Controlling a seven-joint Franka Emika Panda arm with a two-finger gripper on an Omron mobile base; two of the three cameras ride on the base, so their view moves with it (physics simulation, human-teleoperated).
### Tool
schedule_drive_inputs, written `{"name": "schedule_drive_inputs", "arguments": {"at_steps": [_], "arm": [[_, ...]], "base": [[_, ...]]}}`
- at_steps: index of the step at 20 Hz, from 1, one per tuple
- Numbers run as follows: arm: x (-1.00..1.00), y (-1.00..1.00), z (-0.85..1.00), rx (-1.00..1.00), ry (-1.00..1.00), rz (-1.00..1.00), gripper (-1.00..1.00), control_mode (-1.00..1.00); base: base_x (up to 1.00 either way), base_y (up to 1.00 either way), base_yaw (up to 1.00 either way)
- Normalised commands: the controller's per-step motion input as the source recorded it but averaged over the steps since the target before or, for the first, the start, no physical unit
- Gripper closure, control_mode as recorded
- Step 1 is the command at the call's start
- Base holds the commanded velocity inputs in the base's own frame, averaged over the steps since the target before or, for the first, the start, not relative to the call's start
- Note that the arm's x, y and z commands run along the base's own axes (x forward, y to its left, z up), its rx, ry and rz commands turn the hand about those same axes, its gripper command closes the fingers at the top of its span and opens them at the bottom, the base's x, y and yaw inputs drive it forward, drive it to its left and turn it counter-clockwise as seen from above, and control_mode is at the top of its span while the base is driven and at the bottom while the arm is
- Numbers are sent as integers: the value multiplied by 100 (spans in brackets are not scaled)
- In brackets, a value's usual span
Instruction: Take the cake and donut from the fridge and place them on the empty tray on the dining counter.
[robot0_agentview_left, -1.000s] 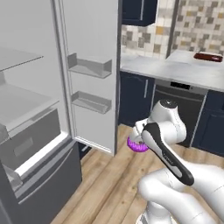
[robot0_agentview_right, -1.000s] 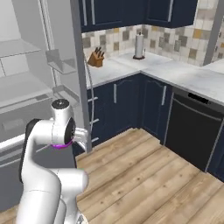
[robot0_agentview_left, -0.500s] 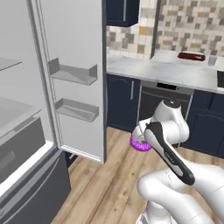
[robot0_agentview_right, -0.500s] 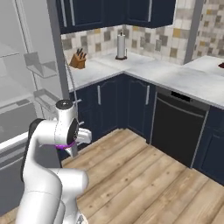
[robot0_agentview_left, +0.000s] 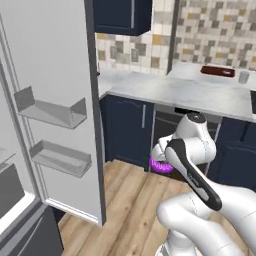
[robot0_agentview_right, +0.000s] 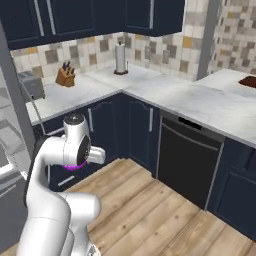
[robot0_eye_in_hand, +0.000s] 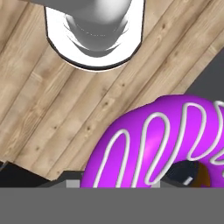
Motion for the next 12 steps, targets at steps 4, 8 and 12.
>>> {"name": "schedule_drive_inputs", "arguments": {"at_steps": [4,8,12], "arm": [[0,0,0,0,0,0,100,100],[0,0,0,0,0,0,100,100],[0,0,0,0,0,0,100,100]], "base": [[44,-80,-8],[14,-98,-17],[0,-90,-16]]}}
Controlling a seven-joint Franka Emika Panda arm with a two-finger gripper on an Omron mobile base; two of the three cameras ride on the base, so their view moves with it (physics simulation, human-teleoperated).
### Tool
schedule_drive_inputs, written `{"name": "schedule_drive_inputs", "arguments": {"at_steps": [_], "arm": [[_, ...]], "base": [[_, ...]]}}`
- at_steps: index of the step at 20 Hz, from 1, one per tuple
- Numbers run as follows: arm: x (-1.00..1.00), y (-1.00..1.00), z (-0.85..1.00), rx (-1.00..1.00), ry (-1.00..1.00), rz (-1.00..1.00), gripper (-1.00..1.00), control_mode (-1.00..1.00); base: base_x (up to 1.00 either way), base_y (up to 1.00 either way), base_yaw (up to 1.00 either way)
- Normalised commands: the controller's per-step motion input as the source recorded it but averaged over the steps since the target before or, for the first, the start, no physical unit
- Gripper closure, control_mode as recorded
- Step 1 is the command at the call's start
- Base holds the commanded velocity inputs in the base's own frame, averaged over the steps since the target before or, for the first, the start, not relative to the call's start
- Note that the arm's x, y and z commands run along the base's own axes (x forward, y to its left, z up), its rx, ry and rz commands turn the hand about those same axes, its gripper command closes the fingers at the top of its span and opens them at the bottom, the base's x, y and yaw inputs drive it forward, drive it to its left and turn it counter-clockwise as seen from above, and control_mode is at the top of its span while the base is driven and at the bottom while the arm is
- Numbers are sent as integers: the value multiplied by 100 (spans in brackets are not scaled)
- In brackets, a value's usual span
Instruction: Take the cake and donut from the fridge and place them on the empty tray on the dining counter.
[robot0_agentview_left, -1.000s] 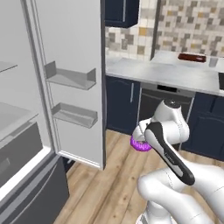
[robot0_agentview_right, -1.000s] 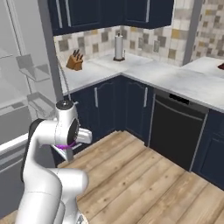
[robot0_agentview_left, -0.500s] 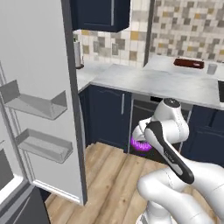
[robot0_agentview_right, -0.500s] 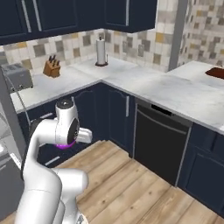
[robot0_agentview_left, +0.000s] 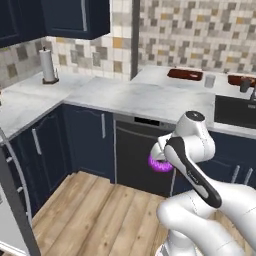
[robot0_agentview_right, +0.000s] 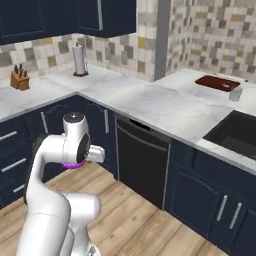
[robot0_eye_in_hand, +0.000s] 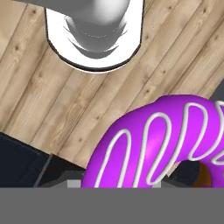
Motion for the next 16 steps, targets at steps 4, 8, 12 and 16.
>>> {"name": "schedule_drive_inputs", "arguments": {"at_steps": [4,8,12,16], "arm": [[0,0,0,0,0,0,100,100],[0,0,0,0,0,0,100,100],[0,0,0,0,0,0,100,100],[0,0,0,0,0,0,100,100]], "base": [[-1,-87,-9],[2,-88,-7],[4,-91,-5],[13,-91,-6]]}}
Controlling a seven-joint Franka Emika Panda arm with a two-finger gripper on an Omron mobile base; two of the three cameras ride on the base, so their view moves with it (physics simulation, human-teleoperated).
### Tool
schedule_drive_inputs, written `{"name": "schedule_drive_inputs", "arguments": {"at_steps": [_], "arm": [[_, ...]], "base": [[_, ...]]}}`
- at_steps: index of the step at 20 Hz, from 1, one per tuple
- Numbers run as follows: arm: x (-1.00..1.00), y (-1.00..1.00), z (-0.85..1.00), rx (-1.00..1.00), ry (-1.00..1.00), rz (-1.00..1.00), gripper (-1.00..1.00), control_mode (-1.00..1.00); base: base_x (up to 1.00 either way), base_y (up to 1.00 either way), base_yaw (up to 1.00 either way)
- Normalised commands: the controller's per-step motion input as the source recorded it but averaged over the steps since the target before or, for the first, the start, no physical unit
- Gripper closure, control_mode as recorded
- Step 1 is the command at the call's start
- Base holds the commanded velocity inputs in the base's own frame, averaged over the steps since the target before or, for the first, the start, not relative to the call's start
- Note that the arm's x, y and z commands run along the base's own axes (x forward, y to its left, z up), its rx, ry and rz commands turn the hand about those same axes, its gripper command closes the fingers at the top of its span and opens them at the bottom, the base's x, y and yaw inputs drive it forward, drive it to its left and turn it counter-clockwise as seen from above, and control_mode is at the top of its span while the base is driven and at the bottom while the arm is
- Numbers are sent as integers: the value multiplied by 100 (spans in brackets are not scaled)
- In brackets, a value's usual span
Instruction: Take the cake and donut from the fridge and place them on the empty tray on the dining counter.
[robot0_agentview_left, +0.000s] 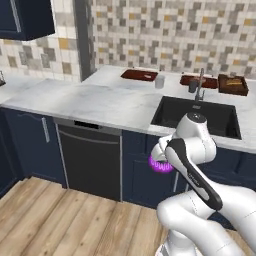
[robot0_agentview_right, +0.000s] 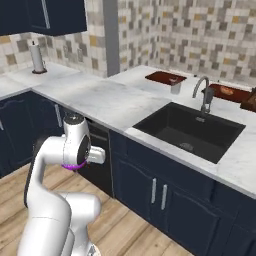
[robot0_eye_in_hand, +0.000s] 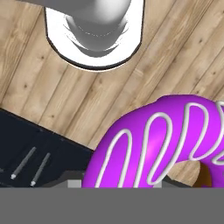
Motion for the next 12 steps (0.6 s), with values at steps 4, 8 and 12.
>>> {"name": "schedule_drive_inputs", "arguments": {"at_steps": [4,8,12], "arm": [[0,0,0,0,0,0,100,100],[0,0,0,0,0,0,100,100],[0,0,0,0,0,0,100,100]], "base": [[2,-90,-5],[0,-87,-5],[0,-91,-6]]}}
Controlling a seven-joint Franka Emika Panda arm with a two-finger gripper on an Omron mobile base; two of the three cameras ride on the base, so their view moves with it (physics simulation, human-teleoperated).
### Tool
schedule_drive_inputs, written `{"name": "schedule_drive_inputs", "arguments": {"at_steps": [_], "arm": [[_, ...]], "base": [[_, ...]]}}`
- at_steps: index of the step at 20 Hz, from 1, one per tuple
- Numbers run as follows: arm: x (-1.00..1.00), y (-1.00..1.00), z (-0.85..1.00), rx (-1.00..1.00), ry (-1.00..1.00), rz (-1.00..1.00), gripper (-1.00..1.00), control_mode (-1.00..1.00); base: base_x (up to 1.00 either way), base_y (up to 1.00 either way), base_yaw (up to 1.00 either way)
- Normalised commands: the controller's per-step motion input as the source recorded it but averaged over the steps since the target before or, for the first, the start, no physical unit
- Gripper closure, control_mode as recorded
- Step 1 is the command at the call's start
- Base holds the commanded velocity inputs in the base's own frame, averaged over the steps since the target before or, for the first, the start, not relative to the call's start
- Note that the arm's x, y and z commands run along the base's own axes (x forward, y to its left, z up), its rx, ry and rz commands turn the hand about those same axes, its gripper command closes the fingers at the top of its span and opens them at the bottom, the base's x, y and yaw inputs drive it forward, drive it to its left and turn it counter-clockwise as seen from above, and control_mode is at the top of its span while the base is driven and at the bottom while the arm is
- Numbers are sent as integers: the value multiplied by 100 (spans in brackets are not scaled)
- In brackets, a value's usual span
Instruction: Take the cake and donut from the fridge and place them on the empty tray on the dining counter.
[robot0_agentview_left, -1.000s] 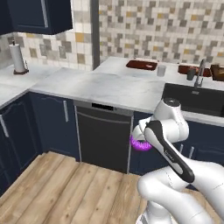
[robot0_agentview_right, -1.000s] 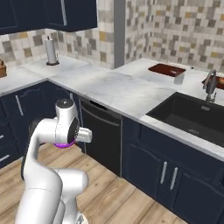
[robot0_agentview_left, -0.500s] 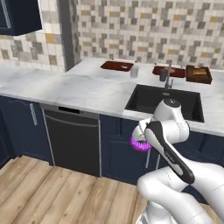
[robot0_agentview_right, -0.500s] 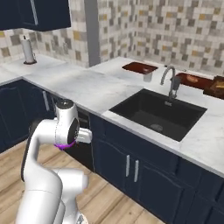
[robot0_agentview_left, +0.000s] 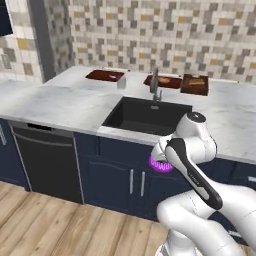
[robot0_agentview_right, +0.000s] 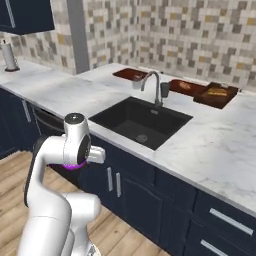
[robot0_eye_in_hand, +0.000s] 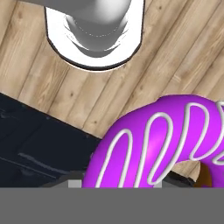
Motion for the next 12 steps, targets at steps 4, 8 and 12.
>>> {"name": "schedule_drive_inputs", "arguments": {"at_steps": [4,8,12], "arm": [[0,0,0,0,0,0,100,100],[0,0,0,0,0,0,100,100],[0,0,0,0,0,0,100,100]], "base": [[0,-93,-5],[0,-91,-5],[0,-90,-3]]}}
